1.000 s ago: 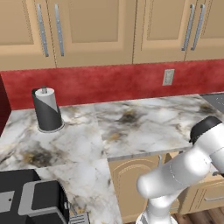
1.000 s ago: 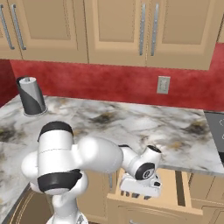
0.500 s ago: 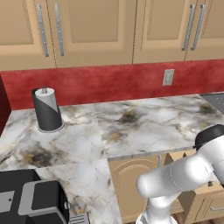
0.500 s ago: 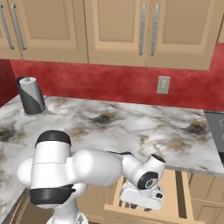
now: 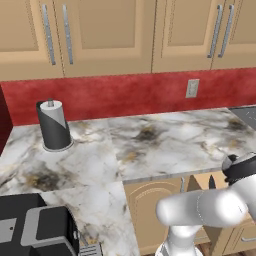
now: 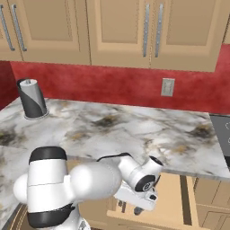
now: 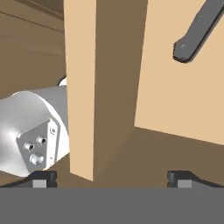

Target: Pick up the knife from the drawer and place it on the cutting board. Then place the meat from the plate to the cutting board.

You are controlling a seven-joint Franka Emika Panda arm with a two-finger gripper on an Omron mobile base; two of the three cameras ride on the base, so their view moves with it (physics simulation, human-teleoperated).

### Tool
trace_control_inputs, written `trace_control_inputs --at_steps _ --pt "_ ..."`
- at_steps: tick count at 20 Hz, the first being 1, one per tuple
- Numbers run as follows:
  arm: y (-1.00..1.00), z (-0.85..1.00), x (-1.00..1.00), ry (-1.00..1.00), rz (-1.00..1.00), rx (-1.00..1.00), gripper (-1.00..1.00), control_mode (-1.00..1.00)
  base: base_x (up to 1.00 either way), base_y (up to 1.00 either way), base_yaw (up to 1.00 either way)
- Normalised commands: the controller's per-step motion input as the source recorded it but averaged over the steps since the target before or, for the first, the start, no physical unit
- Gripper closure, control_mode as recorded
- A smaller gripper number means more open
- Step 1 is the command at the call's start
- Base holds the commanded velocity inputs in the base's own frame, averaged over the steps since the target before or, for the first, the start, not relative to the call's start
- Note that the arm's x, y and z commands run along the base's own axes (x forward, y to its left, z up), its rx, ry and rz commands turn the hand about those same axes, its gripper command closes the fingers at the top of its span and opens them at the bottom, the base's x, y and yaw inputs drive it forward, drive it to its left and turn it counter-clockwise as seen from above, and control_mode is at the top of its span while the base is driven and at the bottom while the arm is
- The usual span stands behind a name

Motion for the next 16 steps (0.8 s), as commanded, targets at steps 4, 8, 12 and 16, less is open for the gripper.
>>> trace_control_inputs --at_steps 4,8,12,16 --pt "-0.04 0.0 0.55 0.0 -0.05 0.1 -1.0 -1.0 0.0 0.0 0.0" --pt "-0.33 0.0 0.49 0.0 -0.03 0.01 -1.0 -1.0 0.0 0.0 0.0" --pt "-0.16 -0.01 0.45 0.0 -0.04 0.0 -1.0 -1.0 0.0 0.0 0.0" --pt "-0.11 -0.12 0.32 0.0 -0.04 0.0 -1.0 -1.0 0.0 0.0 0.0"
